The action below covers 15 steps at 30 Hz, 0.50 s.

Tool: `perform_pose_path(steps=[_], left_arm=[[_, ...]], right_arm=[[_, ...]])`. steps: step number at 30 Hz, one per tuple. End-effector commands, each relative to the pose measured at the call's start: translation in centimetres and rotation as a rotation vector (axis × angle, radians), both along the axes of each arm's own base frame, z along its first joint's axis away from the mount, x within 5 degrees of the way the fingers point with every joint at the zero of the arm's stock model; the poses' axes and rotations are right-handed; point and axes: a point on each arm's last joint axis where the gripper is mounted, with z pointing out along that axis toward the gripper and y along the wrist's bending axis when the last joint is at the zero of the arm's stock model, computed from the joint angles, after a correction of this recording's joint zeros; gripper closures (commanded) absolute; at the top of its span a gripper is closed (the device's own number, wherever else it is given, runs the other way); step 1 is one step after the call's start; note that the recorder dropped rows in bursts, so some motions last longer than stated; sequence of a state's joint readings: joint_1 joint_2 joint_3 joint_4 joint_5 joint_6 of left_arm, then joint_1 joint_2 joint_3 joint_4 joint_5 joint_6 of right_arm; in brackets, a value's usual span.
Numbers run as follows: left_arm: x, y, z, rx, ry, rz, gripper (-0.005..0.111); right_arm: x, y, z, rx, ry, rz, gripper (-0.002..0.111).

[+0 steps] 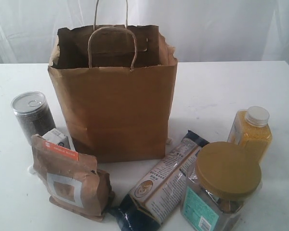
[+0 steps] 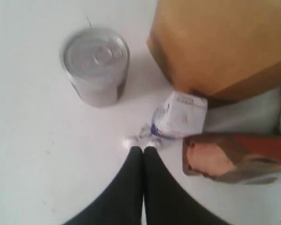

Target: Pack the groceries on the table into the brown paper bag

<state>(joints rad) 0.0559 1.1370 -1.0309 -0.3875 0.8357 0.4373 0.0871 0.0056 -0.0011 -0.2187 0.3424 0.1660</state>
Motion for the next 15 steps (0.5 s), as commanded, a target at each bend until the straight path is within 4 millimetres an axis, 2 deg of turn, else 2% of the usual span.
perform_pose_path(steps=[1,4,6,9,12,15], left_arm=[[-1.2,-0.4,-3.6,-0.077,0.143,0.042,0.107],[-1.4,-0.8,-5.4,-0.109,0.136,0.006,0.105],[-1.7,-1.1,-6.6,-0.111,0.109,-0.054,0.098],[-1.8,-1.4,-8.2,-0.114,0.038,-0.125,0.077],[-1.0,-1.7,-9.5,-0.183,-0.044,-0.104,0.057],[0.3,-1.6,-10.4,-0.216,-0.103,-0.037,0.052]], right_arm=[[0.0,0.0,0.0,-0.002,-0.005,-0.007,0.108],[0.0,0.0,0.0,-0.002,-0.005,-0.007,0.108],[0.0,0.0,0.0,-0.002,-0.005,-0.007,0.108],[0.0,0.0,0.0,-0.002,-0.005,-0.007,0.108],[0.0,0.0,0.0,-0.002,-0.005,-0.007,0.108],[0.0,0.0,0.0,-0.002,-0.005,-0.007,0.108]])
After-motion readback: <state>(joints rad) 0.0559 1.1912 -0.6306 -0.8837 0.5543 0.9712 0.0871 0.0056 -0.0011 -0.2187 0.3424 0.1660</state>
